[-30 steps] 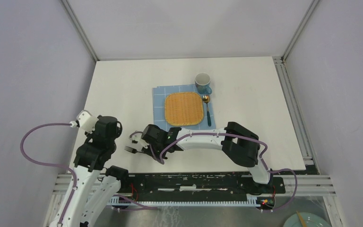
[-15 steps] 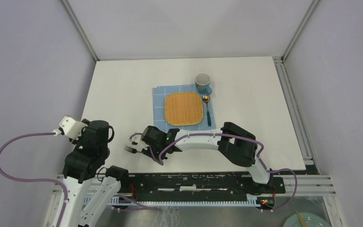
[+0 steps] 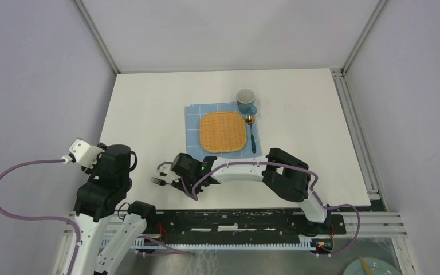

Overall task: Set the dinner table for one person
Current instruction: Move the fork to the center of the board.

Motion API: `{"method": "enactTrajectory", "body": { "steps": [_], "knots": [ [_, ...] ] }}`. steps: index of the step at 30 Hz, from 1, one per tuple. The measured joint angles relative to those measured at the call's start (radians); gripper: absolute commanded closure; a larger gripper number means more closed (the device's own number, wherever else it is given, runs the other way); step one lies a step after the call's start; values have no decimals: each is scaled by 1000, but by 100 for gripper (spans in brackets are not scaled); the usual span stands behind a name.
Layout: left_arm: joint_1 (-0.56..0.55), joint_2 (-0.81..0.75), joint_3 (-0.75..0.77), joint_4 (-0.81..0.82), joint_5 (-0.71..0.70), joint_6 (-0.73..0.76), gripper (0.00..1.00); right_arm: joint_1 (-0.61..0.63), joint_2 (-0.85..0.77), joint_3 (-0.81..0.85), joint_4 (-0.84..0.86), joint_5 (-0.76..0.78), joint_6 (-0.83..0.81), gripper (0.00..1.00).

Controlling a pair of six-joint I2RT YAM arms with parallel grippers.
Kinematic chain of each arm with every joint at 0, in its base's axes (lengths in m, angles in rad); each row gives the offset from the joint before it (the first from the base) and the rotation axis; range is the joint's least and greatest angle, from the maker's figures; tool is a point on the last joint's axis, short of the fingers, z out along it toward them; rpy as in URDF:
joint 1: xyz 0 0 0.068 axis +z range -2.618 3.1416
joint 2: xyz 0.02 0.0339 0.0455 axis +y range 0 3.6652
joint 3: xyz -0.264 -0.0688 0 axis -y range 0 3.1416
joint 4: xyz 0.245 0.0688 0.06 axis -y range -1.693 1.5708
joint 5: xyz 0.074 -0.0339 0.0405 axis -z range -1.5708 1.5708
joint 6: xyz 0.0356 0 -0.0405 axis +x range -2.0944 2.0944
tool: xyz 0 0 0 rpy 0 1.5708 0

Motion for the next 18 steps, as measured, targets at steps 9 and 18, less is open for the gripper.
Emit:
{"method": "enactTrajectory", "body": {
  "steps": [9, 18],
  "knots": [
    [0, 2, -14, 7, 10, 3, 48, 0, 0, 27, -21, 9, -9, 68],
    [0, 2, -20, 8, 24, 3, 48, -3, 6, 82, -21, 15, -26, 68]
  ]
}}
